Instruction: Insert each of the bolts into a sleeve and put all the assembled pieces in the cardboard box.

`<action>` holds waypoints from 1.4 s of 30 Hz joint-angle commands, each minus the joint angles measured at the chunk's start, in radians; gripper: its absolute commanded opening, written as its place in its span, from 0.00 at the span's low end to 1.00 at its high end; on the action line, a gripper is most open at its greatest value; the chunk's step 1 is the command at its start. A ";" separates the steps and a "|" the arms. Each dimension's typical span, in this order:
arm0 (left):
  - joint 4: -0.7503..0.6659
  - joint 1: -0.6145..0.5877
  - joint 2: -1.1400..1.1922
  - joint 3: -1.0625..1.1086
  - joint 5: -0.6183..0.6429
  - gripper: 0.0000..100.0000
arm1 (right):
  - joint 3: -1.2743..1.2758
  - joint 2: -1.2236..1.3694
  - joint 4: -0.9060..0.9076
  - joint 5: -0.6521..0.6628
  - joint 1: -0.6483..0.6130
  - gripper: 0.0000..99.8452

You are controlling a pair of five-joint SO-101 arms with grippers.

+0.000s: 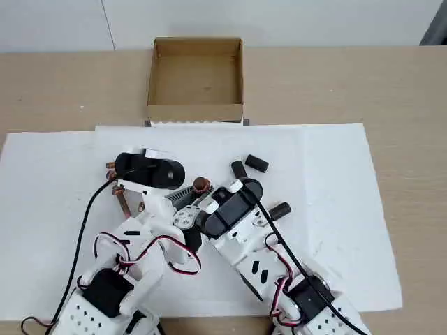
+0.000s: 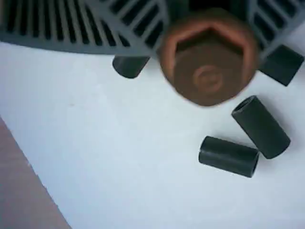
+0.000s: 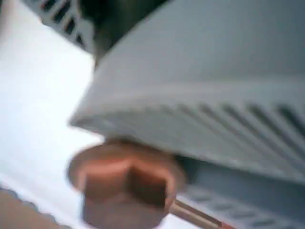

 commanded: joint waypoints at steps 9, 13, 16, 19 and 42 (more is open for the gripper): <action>0.023 -0.069 0.003 -0.001 -0.083 0.28 | -0.031 -0.015 -0.038 0.011 0.010 0.00; 0.020 -0.123 0.003 -0.004 -0.153 0.28 | -0.029 -0.015 -0.038 0.011 0.010 0.00; 0.025 -0.140 0.003 -0.025 -0.169 0.28 | -0.028 -0.015 -0.038 0.011 0.010 0.00; 0.025 -0.138 0.003 -0.058 -0.169 0.28 | -0.028 -0.015 -0.036 0.011 0.010 0.00; 0.081 -0.371 0.000 -0.125 -0.373 0.00 | 0.014 -0.005 0.064 -0.081 0.251 0.00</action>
